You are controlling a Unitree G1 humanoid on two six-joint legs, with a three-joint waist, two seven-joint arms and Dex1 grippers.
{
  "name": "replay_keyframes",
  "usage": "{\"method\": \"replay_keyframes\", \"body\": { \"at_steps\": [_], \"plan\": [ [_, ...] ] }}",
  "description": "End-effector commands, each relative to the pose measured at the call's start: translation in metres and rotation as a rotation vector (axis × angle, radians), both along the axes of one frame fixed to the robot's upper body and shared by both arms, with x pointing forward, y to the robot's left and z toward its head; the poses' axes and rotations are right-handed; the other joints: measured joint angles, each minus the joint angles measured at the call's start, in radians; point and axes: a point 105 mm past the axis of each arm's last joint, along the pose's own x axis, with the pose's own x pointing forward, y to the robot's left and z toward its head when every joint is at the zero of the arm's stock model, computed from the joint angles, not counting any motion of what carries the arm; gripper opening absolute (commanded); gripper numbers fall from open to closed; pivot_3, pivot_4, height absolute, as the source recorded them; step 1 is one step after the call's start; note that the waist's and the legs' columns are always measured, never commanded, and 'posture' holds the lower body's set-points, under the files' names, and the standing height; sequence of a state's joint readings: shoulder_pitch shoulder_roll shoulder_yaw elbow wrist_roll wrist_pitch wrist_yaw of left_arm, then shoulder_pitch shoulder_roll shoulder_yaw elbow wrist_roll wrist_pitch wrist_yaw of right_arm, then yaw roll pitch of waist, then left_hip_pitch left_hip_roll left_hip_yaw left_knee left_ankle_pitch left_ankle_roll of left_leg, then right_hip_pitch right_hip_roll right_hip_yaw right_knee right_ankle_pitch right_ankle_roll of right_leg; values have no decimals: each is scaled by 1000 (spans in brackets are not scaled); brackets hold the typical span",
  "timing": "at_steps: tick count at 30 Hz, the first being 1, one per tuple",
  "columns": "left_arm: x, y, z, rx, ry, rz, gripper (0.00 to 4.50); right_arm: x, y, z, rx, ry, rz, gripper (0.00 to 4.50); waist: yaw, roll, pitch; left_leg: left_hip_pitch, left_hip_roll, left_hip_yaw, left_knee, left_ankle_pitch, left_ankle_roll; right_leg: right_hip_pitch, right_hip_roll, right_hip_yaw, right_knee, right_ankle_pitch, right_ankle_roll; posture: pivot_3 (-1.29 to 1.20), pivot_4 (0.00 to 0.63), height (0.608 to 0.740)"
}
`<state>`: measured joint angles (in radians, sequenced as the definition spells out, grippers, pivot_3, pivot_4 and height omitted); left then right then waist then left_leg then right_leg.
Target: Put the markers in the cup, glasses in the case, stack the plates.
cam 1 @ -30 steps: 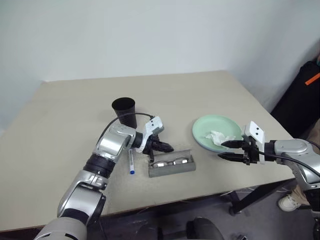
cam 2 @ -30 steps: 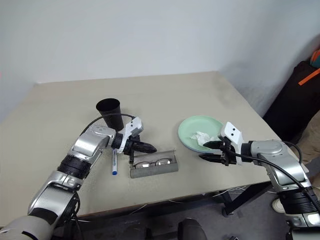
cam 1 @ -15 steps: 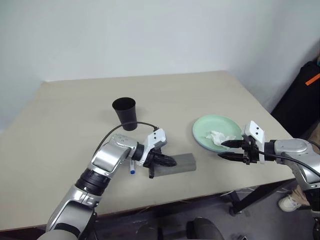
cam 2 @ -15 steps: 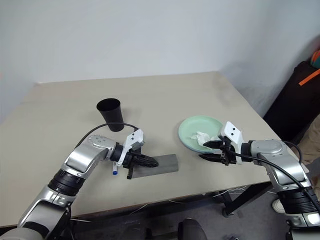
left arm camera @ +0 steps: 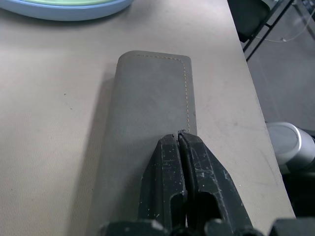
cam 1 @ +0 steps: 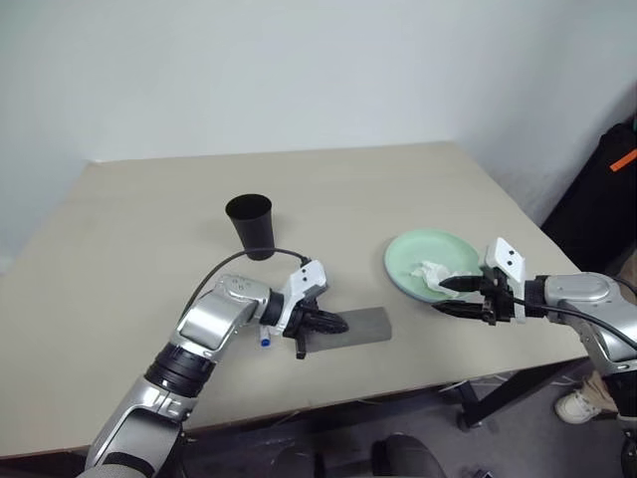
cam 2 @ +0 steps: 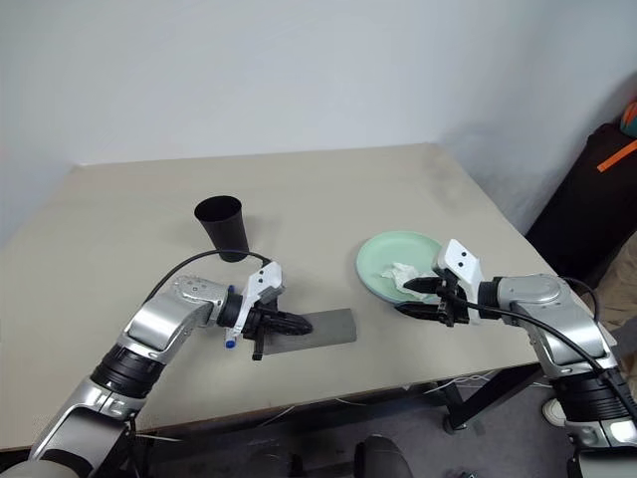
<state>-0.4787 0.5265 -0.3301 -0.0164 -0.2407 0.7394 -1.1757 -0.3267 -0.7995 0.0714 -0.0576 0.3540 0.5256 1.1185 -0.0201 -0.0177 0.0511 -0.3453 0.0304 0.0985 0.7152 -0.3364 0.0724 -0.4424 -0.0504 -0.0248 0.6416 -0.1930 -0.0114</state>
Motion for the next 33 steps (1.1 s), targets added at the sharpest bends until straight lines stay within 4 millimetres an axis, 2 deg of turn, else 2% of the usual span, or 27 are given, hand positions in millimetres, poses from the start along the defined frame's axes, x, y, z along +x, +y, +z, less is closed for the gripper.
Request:
{"method": "replay_keyframes", "body": {
  "at_steps": [1, 4, 7, 14, 17, 21, 24, 29, 32, 33],
  "plan": [
    [-8, -4, -4, -6, 26, -6, 19, 3, 4, 11, 16, -38, 16, 2577, 0, 0, 0, 0, 0, 0, 0, 0, 0, 0, 0, 0, 0, 0, 0, 0, 0, 740],
    [-11, -5, -2, -22, 29, 9, 19, 2, 4, 11, 18, -36, 17, 2577, 0, 0, 0, 0, 0, 0, 0, 0, 0, 0, 0, 0, 0, 0, 0, 0, 0, 740],
    [-8, -5, 12, -83, 14, 68, 19, 3, 4, 11, 18, -36, 18, 2577, 0, 0, 0, 0, 0, 0, 0, 0, 0, 0, 0, 1, 0, 0, 0, 0, 0, 740],
    [8, 8, 46, -182, -45, 298, 19, 3, 5, 9, 17, -29, 21, 2577, 0, 0, 0, 0, 0, 0, 0, 0, 0, 0, 0, 1, 0, 0, 0, 0, 0, 740],
    [14, 14, 52, -184, -73, 411, 19, 2, 5, 8, 17, -25, 23, 2577, 0, 0, 0, 0, 0, 0, 0, 0, 0, 0, 0, 1, 0, 0, 0, 0, 0, 740],
    [25, 25, 50, -130, -111, 592, 19, 2, 6, 7, 16, -20, 33, 2577, 0, 0, 0, 1, 0, 0, 0, 0, 0, 0, 0, 1, 0, 0, 0, 0, 0, 740],
    [32, 36, 39, -49, -119, 747, 19, 4, 8, 7, 15, -20, 43, 2577, 0, 0, 0, 1, -1, 0, 0, 0, -1, 1, 0, 2, 0, 0, 0, 0, 0, 740],
    [35, 32, 32, -15, -113, 865, 19, 6, 12, 4, 17, -10, 63, 2577, 1, -1, 0, 2, -1, 0, 0, 2, -4, 2, 0, 2, 0, 0, 0, 0, 0, 740],
    [36, 36, 26, 42, -125, 932, 623, 5, 17, 3, 21, -3, 77, 2577, 0, -1, 0, 2, -1, 0, -1, 3, -5, 2, 0, 2, 0, 0, 0, 0, 0, 740],
    [36, 37, 26, 52, -128, 954, 969, 5, 18, 3, 22, -1, 82, 2577, 0, 0, 0, 2, -1, 0, -1, 3, -5, 2, 0, 2, 0, 0, 0, 0, 0, 740]
  ]
}}
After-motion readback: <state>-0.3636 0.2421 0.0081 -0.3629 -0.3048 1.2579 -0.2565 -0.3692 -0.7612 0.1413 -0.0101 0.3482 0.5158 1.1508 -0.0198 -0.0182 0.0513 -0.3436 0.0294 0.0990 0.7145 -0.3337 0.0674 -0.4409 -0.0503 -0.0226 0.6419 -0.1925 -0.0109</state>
